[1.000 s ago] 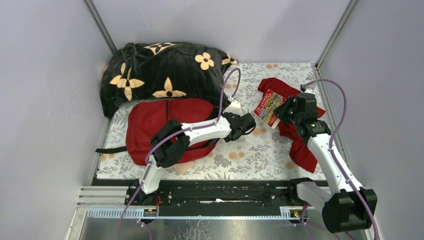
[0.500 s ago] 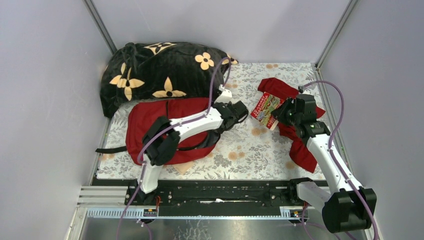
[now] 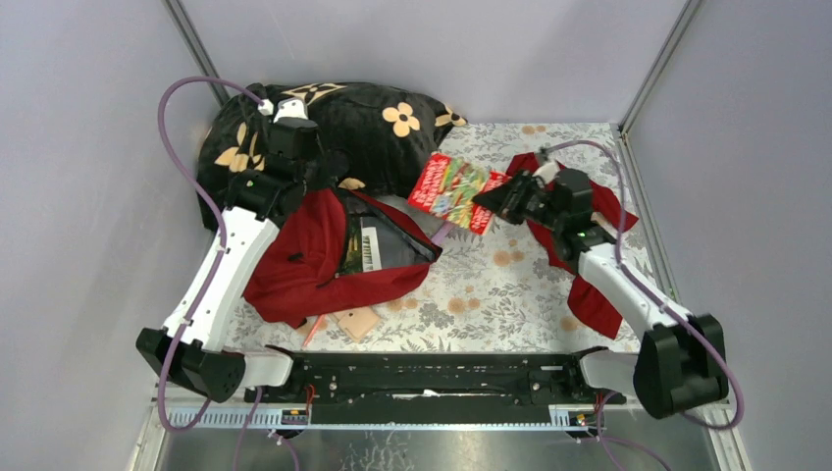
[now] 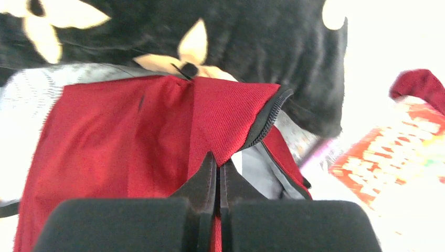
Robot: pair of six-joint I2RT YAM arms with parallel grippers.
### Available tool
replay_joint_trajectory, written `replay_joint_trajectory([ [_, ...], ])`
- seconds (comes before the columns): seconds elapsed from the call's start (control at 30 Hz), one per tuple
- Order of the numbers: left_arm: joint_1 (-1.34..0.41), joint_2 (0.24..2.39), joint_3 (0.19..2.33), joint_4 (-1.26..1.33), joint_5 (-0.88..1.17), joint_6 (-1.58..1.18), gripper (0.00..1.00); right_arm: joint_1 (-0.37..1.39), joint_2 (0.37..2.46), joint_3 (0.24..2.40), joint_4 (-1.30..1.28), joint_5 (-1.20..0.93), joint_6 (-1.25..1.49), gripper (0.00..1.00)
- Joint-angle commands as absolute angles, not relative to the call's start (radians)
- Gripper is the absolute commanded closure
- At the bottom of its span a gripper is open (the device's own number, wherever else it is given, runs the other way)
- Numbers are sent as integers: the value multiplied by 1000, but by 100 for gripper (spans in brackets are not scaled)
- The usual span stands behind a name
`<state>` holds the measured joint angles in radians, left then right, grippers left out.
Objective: Pack the student bag
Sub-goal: Place the book in the student bag.
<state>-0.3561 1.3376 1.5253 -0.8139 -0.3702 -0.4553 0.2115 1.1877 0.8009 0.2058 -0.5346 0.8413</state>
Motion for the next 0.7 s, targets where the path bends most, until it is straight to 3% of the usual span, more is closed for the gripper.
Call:
replay_joint_trajectory([
  [0.0, -298, 1304, 1466, -700, -55, -416, 100, 365, 1299, 860, 483, -658, 986, 100],
  [0.27, -229, 1277, 1448, -683, 102, -444, 100, 547, 1533, 972, 610, -702, 1036, 100],
  [0.57, -190, 1234, 1494, -687, 178, -448, 100, 654, 1755, 1112, 599, -759, 1031, 100],
  [0.67, -190, 1230, 1498, -681, 210, -462, 100, 735, 1836, 1225, 470, -742, 964, 100],
])
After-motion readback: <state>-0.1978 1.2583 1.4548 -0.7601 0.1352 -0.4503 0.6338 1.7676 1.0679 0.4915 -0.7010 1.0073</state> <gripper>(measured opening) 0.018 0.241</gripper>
